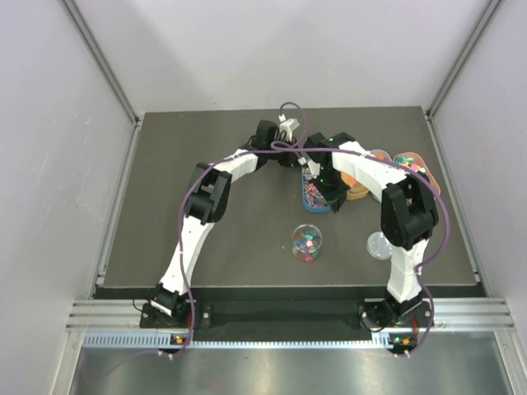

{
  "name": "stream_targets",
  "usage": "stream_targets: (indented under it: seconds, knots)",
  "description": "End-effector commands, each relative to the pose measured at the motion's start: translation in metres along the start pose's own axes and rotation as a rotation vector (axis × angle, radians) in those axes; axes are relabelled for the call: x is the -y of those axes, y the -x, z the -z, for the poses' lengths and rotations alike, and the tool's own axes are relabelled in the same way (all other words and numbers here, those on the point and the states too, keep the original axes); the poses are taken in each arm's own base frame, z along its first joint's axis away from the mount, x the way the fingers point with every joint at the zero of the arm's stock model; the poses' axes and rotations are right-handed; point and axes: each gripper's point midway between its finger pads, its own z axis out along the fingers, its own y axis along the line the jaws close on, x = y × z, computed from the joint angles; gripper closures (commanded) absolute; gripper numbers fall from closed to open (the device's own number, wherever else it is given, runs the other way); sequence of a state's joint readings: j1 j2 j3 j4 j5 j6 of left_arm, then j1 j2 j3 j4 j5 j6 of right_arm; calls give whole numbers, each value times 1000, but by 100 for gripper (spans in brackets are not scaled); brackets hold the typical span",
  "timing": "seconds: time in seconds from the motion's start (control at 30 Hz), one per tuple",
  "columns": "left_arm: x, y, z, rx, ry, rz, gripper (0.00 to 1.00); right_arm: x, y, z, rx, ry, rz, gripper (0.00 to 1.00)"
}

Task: Pack the candies
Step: Scoop the fake candies from the storage box.

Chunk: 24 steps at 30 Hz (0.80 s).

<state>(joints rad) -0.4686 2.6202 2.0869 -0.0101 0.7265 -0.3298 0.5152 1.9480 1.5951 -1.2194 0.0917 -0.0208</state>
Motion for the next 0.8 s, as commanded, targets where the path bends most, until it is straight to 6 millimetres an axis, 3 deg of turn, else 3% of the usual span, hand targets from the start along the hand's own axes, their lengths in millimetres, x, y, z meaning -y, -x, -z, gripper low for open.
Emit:
stream_targets:
  seconds: [0.0,0.13,0.3,0.4,0.53,0.7,0.77]
  knots:
    - [57,0,17,-17,-99,10,100,-6,46,0,136,11,-14,100]
    - [74,-18,22,-56,-122,35,100,-9,36,-13,95,7,-4,100]
    - [77,-26,24,-76,-128,46,100,-20,0,-26,8,67,4,100]
    - [79,-26,26,-76,-130,43,100,-21,-2,-27,9,76,1,100]
    - [84,-29,25,-82,-145,47,100,-20,17,-18,67,77,-4,100]
    - [86,-30,23,-84,-146,45,100,-13,66,4,191,50,-13,100]
    - [88,-32,23,-89,-150,46,100,-11,75,8,216,42,-16,100]
